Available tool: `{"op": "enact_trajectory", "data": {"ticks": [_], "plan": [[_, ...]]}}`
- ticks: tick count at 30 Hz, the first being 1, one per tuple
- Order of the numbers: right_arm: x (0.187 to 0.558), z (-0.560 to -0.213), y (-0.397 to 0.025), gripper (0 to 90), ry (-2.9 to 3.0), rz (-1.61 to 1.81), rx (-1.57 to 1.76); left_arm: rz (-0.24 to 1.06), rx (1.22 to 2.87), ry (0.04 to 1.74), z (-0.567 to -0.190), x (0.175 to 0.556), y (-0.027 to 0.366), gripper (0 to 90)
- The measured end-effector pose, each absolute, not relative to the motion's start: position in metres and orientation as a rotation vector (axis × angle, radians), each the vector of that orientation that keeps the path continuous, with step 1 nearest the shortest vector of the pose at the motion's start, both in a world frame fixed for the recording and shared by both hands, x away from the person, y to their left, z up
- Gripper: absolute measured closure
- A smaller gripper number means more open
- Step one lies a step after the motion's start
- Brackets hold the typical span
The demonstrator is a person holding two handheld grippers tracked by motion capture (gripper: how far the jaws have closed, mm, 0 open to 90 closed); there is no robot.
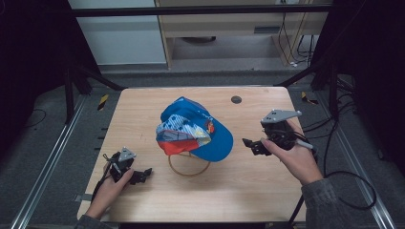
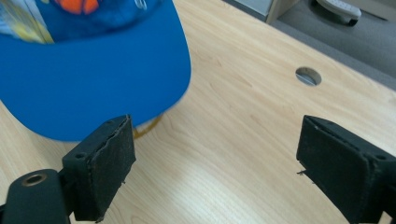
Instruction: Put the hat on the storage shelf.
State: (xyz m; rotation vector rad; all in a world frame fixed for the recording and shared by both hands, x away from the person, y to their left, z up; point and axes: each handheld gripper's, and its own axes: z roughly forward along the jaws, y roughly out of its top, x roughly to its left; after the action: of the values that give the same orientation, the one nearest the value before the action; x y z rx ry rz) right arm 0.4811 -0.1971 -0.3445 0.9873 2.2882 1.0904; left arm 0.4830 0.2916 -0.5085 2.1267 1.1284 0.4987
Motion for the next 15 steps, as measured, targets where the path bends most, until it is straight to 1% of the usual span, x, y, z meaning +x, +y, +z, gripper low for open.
{"op": "enact_trajectory", "data": {"ticks": [15], "plan": [[0.477, -0.413, -0.204, 12.6, 2.305, 1.054, 1.078, 0.499, 2.125, 1.127, -0.509, 0.483, 0.292, 0.0]]}}
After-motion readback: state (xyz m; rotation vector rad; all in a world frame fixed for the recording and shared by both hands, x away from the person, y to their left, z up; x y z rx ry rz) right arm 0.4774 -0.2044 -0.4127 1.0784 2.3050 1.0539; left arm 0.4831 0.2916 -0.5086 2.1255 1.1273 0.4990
